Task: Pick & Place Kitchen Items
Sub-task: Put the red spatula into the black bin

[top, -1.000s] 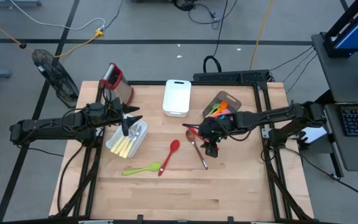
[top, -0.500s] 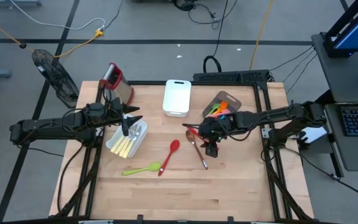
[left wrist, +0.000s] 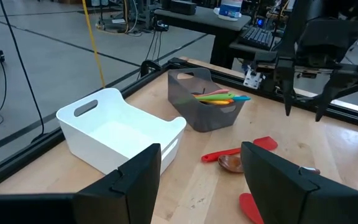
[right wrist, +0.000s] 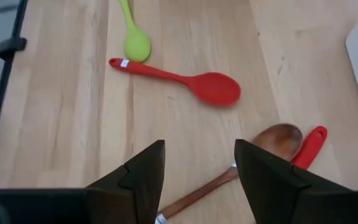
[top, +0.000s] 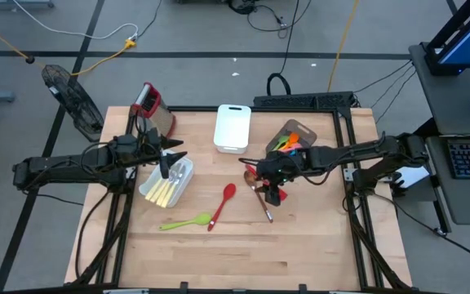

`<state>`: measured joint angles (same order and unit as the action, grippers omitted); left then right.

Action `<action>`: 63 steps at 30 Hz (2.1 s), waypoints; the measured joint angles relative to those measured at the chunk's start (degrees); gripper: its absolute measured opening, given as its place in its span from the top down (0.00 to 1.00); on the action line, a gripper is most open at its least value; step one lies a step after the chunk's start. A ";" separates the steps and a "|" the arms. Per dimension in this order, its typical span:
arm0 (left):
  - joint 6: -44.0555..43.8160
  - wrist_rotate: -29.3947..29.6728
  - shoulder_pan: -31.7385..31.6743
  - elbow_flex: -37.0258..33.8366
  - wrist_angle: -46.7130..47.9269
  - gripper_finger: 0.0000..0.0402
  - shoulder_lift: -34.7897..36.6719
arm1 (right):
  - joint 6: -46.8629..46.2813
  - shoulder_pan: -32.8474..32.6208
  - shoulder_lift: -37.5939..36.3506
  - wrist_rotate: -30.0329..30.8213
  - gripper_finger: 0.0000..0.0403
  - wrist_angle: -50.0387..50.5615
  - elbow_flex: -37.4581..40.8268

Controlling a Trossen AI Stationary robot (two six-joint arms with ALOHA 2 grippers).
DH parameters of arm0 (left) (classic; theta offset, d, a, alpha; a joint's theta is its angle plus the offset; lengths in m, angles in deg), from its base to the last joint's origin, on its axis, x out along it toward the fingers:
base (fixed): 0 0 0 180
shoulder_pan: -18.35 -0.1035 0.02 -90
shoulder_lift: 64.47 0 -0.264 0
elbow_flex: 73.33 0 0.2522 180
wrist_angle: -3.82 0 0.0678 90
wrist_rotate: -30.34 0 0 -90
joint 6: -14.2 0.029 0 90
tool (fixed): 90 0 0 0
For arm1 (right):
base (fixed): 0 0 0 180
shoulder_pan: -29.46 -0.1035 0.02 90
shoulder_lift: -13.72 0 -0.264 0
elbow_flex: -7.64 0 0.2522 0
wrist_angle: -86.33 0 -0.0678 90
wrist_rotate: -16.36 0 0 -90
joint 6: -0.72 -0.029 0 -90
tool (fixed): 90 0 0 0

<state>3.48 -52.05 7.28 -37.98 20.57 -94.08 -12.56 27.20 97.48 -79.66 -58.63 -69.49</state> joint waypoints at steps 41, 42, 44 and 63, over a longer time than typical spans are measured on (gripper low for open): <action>3.17 0.09 0.00 0.02 -0.07 0.43 0.01 | -14.50 -2.34 11.83 9.25 0.54 7.29 0.01; 3.17 0.09 0.01 0.02 -0.07 0.43 -0.01 | -15.03 -2.34 12.61 9.26 0.54 7.44 0.03; 3.17 0.09 0.02 0.02 -0.07 0.43 -0.01 | -16.24 -2.36 13.66 9.55 0.54 7.41 0.04; 3.19 0.07 0.00 0.02 -0.09 0.43 -0.01 | -26.58 -2.18 15.50 15.16 0.53 10.34 0.02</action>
<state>6.67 -51.98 7.28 -37.96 20.48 -94.09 -39.14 25.02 112.98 -64.50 -48.29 -69.47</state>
